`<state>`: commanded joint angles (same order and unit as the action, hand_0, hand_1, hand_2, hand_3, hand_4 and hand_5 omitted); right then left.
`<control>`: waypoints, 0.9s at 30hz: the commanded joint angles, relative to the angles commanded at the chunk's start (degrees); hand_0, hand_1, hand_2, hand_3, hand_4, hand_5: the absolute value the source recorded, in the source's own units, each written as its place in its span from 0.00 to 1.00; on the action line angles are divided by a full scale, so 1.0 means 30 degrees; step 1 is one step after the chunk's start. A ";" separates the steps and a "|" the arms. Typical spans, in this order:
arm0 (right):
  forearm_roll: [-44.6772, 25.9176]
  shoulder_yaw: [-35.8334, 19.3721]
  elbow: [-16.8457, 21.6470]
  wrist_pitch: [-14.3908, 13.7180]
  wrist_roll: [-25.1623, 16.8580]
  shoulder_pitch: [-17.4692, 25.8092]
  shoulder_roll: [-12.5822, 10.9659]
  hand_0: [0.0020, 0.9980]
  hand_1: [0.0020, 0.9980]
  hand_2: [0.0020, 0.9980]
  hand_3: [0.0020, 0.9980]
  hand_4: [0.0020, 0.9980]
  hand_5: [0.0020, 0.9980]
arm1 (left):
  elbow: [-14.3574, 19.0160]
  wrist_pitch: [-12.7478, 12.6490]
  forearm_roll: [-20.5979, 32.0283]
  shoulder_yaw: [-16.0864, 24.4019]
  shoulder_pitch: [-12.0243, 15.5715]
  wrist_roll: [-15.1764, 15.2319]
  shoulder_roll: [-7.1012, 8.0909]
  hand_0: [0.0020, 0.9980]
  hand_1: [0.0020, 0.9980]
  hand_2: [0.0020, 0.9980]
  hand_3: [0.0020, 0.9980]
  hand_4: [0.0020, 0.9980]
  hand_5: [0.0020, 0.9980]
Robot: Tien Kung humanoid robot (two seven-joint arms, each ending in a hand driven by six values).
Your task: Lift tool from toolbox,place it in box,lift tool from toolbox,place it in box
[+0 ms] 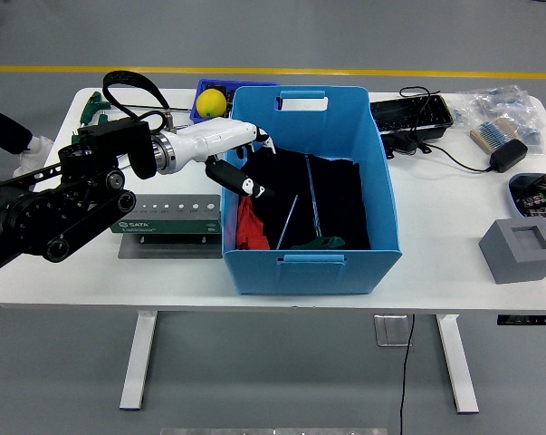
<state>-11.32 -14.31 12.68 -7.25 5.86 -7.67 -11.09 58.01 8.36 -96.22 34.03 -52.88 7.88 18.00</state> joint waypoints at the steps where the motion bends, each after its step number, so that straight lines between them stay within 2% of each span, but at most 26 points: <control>1: -0.0075 0.0045 0.0001 -0.0008 -0.0030 0.0000 0.0013 0.72 0.72 0.79 0.63 0.87 0.74 | 0.0236 -0.0026 -0.0042 0.0637 0.0432 -0.0101 0.0057 0.52 0.58 0.78 0.66 0.92 0.56; 3: -0.0129 0.0049 0.0009 -0.0029 -0.0057 0.0008 0.0042 0.72 0.72 0.79 0.63 0.87 0.74 | 0.0765 -0.0073 -0.0051 0.2081 0.1289 -0.0385 0.0144 0.52 0.58 0.78 0.66 0.92 0.56; 4: -0.0181 0.0077 0.0016 -0.0037 -0.0080 0.0022 0.0053 0.72 0.72 0.79 0.62 0.87 0.74 | 0.1068 -0.0179 -0.0029 0.2862 0.1749 -0.0554 0.0181 0.52 0.57 0.74 0.64 0.92 0.57; 7: -0.0388 0.0128 0.0041 -0.0066 -0.0174 0.0091 0.0098 0.72 0.72 0.79 0.62 0.87 0.74 | 0.2231 -0.0385 0.0354 0.5194 0.3129 -0.1620 0.0328 0.52 0.57 0.74 0.64 0.92 0.57; 9: -0.0474 0.0153 0.0068 -0.0089 -0.0222 0.0133 0.0120 0.72 0.72 0.79 0.62 0.87 0.74 | 0.3098 0.0260 0.0299 0.6754 0.4055 -0.2572 0.0353 0.52 0.57 0.74 0.64 0.92 0.57; 10: -0.0504 0.0173 0.0077 -0.0097 -0.0241 0.0140 0.0127 0.72 0.72 0.79 0.62 0.87 0.74 | 0.3446 0.0469 0.0319 0.7400 0.4466 -0.2910 0.0334 0.51 0.54 0.66 0.61 0.90 0.57; 11: -0.0535 0.0196 0.0084 -0.0102 -0.0261 0.0145 0.0130 0.72 0.72 0.79 0.62 0.87 0.74 | 0.3689 0.0624 0.0345 0.7959 0.4773 -0.3135 0.0291 0.51 0.54 0.66 0.61 0.90 0.57; 14: -0.0674 0.0279 0.0127 -0.0118 -0.0354 0.0147 0.0136 0.72 0.72 0.79 0.62 0.87 0.74 | 0.4697 0.0724 0.0864 1.0131 0.6321 -0.3893 -0.0261 0.51 0.54 0.66 0.61 0.90 0.57; 17: -0.0921 0.0417 0.0177 -0.0147 -0.0530 0.0116 0.0153 0.72 0.72 0.78 0.62 0.87 0.74 | 0.5527 -0.0105 0.2226 1.2164 0.7952 -0.4300 -0.1016 0.50 0.54 0.66 0.61 0.89 0.57; 19: -0.0998 0.0434 0.0204 -0.0171 -0.0640 0.0109 0.0161 0.72 0.72 0.78 0.62 0.87 0.74 | 0.5828 -0.0923 0.3294 1.3185 0.8962 -0.4302 -0.1396 0.50 0.54 0.66 0.61 0.89 0.57; 21: -0.1083 0.0430 0.0232 -0.0218 -0.0770 0.0140 0.0190 0.72 0.72 0.78 0.62 0.87 0.74 | 0.6032 -0.2287 0.4571 1.3960 1.0170 -0.3845 -0.1699 0.50 0.54 0.66 0.61 0.89 0.57; 22: -0.1099 0.0425 0.0238 -0.0232 -0.0793 0.0150 0.0199 0.71 0.72 0.78 0.62 0.87 0.74 | 0.6053 -0.2644 0.4914 1.4076 1.0500 -0.3685 -0.1743 0.52 0.58 0.69 0.65 0.90 0.58; 27: -0.1062 0.0358 0.0303 -0.0297 -0.0922 0.0263 0.0268 0.71 0.72 0.78 0.62 0.87 0.74 | 0.6467 -0.4346 0.7808 1.5063 1.2798 -0.1080 -0.2291 0.52 0.58 0.69 0.65 0.90 0.58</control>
<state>-14.51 -13.23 13.59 -8.14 3.09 -6.88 -10.28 77.41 -4.67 -72.80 79.22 -14.48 4.64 11.13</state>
